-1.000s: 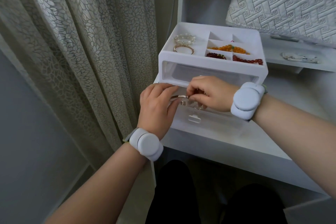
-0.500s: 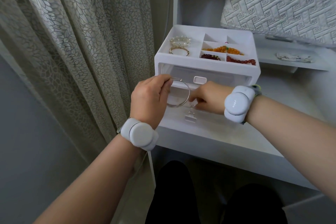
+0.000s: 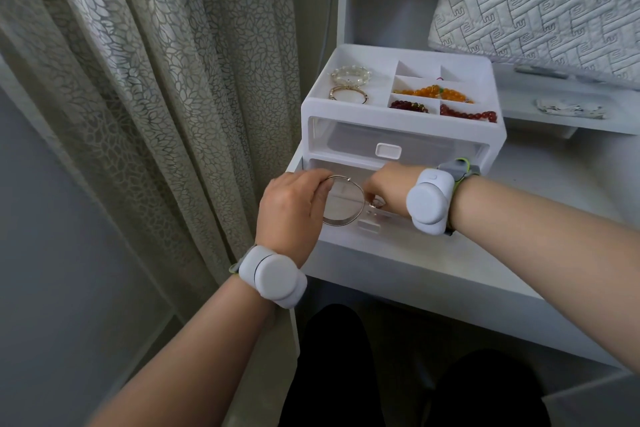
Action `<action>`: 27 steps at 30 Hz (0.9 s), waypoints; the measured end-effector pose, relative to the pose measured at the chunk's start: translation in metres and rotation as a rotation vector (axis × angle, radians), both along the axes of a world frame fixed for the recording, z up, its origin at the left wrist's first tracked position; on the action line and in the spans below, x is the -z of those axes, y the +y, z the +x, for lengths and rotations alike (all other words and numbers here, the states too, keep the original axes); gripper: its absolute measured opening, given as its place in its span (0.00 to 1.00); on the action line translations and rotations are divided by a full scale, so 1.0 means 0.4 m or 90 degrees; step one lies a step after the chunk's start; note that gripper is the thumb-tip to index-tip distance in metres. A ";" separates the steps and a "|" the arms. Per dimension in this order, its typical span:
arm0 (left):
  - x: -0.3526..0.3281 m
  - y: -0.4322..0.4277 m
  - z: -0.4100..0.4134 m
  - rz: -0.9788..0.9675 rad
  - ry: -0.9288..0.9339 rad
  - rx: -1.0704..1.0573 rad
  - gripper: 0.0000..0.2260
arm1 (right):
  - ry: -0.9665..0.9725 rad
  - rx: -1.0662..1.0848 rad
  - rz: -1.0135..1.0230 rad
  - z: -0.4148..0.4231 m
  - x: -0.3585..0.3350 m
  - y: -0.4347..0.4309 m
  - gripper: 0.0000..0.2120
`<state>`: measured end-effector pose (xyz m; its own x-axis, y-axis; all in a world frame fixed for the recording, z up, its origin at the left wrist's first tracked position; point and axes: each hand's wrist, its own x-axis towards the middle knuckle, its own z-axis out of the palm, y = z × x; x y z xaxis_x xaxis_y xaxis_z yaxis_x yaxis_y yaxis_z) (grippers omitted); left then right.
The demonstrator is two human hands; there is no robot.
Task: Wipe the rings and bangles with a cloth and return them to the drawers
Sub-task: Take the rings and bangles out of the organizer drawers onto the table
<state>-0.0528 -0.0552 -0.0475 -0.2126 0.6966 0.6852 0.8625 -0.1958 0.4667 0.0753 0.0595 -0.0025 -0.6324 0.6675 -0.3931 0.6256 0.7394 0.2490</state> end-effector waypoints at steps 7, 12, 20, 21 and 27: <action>0.007 -0.003 0.009 0.007 -0.004 0.011 0.13 | 0.029 -0.023 0.048 0.014 0.019 0.008 0.08; 0.013 -0.005 0.009 0.007 -0.004 0.022 0.12 | 0.081 -0.080 0.036 0.029 -0.004 -0.015 0.11; 0.007 -0.012 0.013 0.021 -0.001 0.028 0.11 | 0.206 -0.078 -0.008 0.055 -0.014 -0.020 0.11; 0.009 -0.014 0.014 0.025 -0.001 0.028 0.11 | 0.248 -0.068 -0.024 0.065 -0.018 -0.022 0.10; 0.021 -0.031 0.042 0.003 -0.027 0.066 0.12 | 0.567 0.012 -0.135 0.141 -0.037 -0.052 0.05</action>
<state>-0.0361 -0.0678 -0.0558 -0.1684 0.7133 0.6803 0.8175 -0.2845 0.5007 0.1316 0.0387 0.0121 -0.7507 0.6498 0.1193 0.5337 0.7028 -0.4703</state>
